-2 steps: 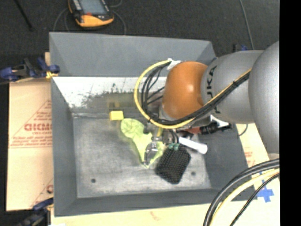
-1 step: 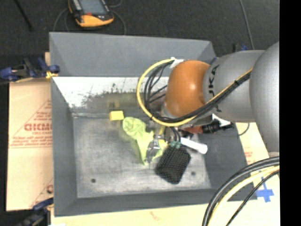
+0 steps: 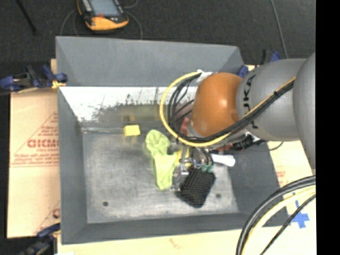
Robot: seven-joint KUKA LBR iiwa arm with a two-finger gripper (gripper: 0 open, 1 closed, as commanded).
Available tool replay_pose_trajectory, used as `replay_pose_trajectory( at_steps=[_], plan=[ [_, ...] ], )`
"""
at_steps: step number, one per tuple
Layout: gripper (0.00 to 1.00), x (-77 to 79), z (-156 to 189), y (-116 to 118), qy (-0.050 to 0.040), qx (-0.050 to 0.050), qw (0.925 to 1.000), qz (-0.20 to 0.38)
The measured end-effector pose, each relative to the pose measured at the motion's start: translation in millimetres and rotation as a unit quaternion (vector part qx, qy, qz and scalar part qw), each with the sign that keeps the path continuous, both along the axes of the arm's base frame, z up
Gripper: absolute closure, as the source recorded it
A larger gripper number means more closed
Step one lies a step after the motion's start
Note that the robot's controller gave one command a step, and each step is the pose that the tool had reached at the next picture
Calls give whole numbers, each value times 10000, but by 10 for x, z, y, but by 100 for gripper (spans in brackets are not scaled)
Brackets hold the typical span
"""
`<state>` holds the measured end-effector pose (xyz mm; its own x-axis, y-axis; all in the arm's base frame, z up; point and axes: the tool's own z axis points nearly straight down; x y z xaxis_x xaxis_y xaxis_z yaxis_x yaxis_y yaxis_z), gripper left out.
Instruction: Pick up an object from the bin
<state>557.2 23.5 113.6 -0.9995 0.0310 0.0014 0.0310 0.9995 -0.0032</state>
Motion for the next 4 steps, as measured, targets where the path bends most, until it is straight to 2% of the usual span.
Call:
replay_pose_trajectory(
  at_steps=[1,2,3,4],
  plan=[
    [100,548,-386,-18,-52,21,9965,832],
    [100,548,-386,-18,-51,22,9966,826],
    [100,636,30,17,4,24,9971,761],
    [100,588,278,-140,-80,18,9974,710]
  ],
)
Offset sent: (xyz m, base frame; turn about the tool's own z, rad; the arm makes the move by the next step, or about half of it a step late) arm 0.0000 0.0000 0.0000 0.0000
